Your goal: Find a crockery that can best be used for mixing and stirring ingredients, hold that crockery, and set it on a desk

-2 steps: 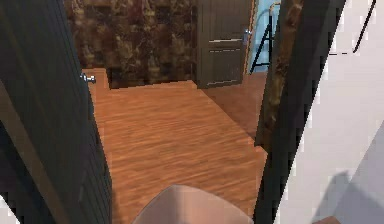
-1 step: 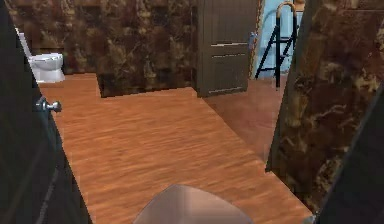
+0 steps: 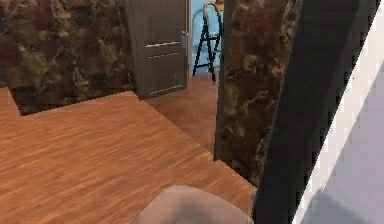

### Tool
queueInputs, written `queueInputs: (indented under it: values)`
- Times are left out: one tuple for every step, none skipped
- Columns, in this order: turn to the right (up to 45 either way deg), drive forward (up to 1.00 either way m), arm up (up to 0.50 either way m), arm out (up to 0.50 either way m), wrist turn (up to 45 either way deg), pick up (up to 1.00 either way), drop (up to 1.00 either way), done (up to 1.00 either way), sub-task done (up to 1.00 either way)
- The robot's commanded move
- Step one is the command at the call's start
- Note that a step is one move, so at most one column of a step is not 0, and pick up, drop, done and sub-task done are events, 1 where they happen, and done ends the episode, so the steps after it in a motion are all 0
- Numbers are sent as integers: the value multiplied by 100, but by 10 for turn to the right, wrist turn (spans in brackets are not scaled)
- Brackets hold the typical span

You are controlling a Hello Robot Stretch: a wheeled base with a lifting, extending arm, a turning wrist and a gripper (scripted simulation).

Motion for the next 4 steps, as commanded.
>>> queueInputs:
  values:
    - [0,45,0,0,0,0,0,0,0]
    - [-210,0,0,0,0,0,0,0,0]
    - [0,100,0,0,0,0,0,0,0]
    - [-60,0,0,0,0,0,0,0,0]
